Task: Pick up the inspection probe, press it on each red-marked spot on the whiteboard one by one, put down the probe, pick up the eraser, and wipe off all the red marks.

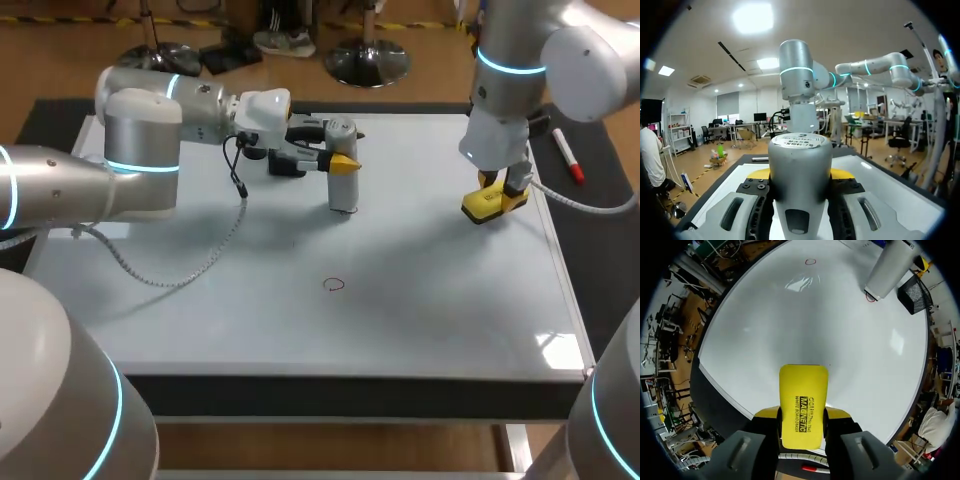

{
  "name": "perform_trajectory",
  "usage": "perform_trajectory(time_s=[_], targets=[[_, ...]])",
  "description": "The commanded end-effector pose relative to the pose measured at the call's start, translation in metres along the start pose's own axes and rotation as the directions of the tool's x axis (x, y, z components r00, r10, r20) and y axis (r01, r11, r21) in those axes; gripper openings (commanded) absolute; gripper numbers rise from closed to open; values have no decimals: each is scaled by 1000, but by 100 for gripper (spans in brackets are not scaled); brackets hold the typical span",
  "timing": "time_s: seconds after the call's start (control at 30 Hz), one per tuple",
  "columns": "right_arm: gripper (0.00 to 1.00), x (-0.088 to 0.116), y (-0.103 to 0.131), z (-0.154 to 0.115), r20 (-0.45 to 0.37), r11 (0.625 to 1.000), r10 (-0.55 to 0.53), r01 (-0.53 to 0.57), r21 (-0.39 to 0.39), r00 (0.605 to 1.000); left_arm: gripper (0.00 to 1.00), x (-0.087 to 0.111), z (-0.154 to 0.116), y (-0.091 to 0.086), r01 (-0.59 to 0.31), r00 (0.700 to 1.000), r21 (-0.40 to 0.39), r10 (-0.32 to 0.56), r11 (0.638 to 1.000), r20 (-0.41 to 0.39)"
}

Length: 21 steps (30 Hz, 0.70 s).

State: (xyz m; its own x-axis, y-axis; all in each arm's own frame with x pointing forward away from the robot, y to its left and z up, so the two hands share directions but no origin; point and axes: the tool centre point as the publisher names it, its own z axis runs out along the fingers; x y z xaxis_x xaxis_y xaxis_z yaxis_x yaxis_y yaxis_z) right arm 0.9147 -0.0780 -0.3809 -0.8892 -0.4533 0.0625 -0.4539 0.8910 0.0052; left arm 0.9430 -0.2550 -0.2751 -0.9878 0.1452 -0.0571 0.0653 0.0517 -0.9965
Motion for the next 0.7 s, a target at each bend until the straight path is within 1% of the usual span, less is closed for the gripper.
perform_trajectory(time_s=[0.03,0.4,0.7], targets=[[0,0,-1,-1,-2,1000,-1,1,3,1000,0,-6,4,4,4,1000,5,-3,1000,-28],[0,0,-1,-1,-2,1000,-1,1,3,1000,0,-6,6,13,23,999,-12,-24,1000,-28],[0,0,-1,-1,-2,1000,-1,1,3,1000,0,-6,7,13,28,999,-14,-28,1000,-30]])
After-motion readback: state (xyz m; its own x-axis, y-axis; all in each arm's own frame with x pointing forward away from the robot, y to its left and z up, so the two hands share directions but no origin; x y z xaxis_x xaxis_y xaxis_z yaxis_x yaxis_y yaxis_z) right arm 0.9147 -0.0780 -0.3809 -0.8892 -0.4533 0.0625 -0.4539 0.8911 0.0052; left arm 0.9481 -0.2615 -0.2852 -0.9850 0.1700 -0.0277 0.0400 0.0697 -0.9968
